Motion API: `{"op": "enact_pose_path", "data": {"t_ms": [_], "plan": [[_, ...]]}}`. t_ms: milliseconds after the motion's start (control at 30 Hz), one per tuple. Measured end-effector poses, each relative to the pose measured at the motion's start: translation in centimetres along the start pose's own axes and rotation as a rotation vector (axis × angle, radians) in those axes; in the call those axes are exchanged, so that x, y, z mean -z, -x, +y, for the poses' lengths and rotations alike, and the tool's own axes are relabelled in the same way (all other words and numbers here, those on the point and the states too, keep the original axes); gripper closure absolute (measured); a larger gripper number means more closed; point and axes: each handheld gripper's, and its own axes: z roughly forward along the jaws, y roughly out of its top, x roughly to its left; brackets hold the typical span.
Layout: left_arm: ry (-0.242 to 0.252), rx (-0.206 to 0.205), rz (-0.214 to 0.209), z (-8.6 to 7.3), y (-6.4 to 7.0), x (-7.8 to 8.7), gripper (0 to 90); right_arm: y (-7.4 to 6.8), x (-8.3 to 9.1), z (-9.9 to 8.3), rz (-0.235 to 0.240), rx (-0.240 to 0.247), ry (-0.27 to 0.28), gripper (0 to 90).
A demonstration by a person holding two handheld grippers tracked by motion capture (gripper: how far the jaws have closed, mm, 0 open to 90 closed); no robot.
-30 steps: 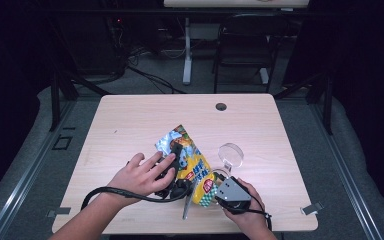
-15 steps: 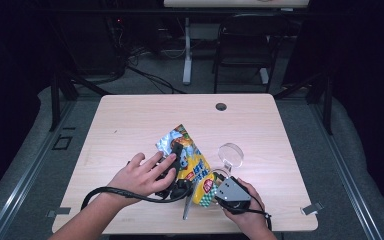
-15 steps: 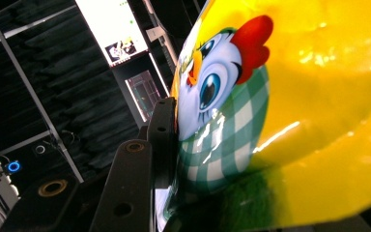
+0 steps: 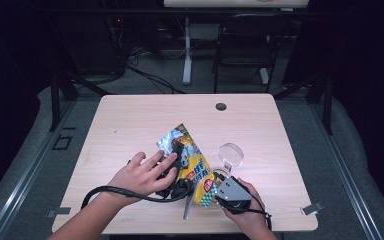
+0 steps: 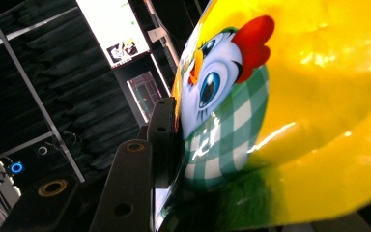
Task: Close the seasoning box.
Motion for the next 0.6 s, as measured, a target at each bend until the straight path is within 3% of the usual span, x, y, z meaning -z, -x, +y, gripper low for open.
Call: {"op": "enact_pose_path", "data": {"t_ms": [600], "plan": [[0.002, -0.002, 0.006, 0.11, -0.09, 0.02, 67.9, 0.08, 0.03, -0.02, 0.006, -0.008, 0.001, 70.9]]}}
